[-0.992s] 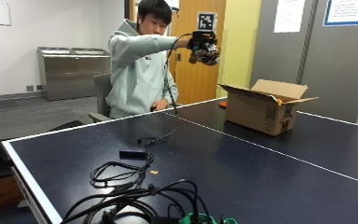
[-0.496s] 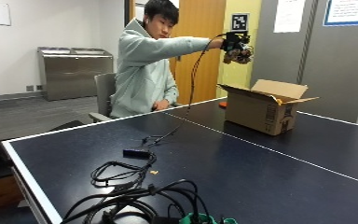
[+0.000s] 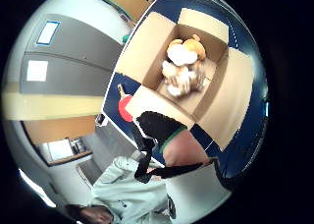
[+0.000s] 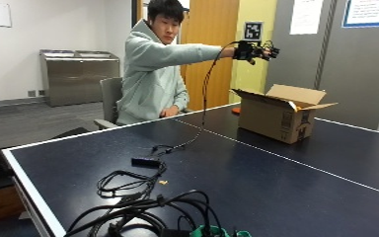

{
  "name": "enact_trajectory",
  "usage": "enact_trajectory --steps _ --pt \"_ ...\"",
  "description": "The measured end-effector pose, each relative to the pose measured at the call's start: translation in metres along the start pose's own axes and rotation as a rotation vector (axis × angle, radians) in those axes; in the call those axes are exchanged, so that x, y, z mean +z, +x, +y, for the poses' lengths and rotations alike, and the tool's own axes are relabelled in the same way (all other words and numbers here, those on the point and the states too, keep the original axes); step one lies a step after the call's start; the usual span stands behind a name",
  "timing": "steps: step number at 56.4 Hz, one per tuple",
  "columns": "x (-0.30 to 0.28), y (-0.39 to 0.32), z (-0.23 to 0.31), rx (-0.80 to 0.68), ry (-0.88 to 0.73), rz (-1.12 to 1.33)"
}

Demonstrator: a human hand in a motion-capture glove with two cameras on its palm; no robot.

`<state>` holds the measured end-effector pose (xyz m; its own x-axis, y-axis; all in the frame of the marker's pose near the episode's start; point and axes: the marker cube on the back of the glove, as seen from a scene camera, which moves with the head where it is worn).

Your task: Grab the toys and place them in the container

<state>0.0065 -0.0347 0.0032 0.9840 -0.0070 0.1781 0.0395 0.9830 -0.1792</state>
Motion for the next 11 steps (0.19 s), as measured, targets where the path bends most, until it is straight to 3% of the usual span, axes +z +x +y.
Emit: enact_trajectory --steps 3,5,8,11 --pt "0.004 -0.006 0.014 -0.170 0.022 0.100" --pt "0.002 -0.018 0.025 -0.271 0.045 0.041" --pt "-0.004 -0.019 0.035 -0.319 0.098 -0.060" --pt "0.001 -0.026 0.042 -0.348 0.129 0.015"
